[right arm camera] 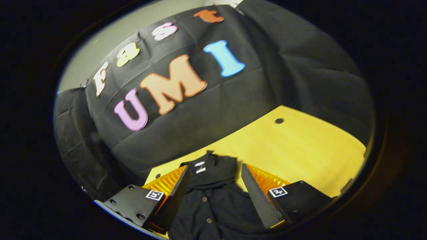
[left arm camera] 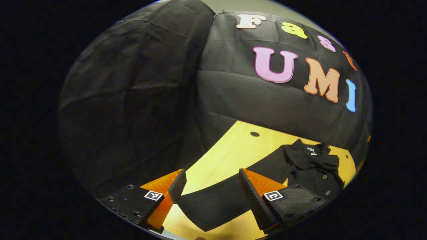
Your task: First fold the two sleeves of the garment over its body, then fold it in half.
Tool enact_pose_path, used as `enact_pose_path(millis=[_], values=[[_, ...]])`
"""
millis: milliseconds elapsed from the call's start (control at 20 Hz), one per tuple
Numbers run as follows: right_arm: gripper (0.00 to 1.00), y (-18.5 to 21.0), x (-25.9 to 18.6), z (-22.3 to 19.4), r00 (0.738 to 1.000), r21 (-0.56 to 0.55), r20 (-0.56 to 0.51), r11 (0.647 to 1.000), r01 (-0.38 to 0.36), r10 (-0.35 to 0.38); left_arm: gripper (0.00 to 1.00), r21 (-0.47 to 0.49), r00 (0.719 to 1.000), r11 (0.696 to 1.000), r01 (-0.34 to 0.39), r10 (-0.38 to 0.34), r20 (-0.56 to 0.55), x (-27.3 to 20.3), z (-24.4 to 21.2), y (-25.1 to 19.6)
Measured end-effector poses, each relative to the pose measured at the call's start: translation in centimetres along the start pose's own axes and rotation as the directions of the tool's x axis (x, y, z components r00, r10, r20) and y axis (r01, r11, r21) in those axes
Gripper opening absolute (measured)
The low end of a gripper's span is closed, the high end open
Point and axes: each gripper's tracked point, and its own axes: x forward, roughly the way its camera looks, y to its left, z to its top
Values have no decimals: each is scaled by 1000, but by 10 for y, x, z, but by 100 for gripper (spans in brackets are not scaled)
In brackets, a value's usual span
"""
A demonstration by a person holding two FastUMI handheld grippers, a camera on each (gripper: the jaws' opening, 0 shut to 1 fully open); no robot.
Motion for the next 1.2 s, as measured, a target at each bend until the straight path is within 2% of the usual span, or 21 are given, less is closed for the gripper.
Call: enact_pose_path(millis=[100,250,350,500,700,900,1150,1200], values=[[98,-19,-28,16,997,30,65,999,42,-44,94,-8,999,1000,-1,1,-50,7,-20,-1],[98,-32,-58,25,991,74,92,993,93,-100,95,-25,986,1000,-17,12,-164,15,-55,-3],[98,-30,-64,27,987,110,106,988,110,-122,96,-26,980,999,-38,33,-197,24,-66,-3],[98,-47,-56,5,984,136,111,983,124,-139,95,-23,968,998,-59,51,-246,29,-85,0],[98,-40,-51,5,984,104,131,988,111,-124,96,-2,948,996,-92,87,-306,26,-111,7],[98,-45,-50,9,982,86,168,994,72,-86,95,103,962,993,-62,87,-258,30,-112,7],[98,-46,-37,5,989,85,139,996,36,-47,90,75,967,996,-46,63,-246,32,-115,0],[98,-45,-33,5,991,84,130,996,33,-43,85,78,968,996,-34,52,-247,33,-114,-5]])
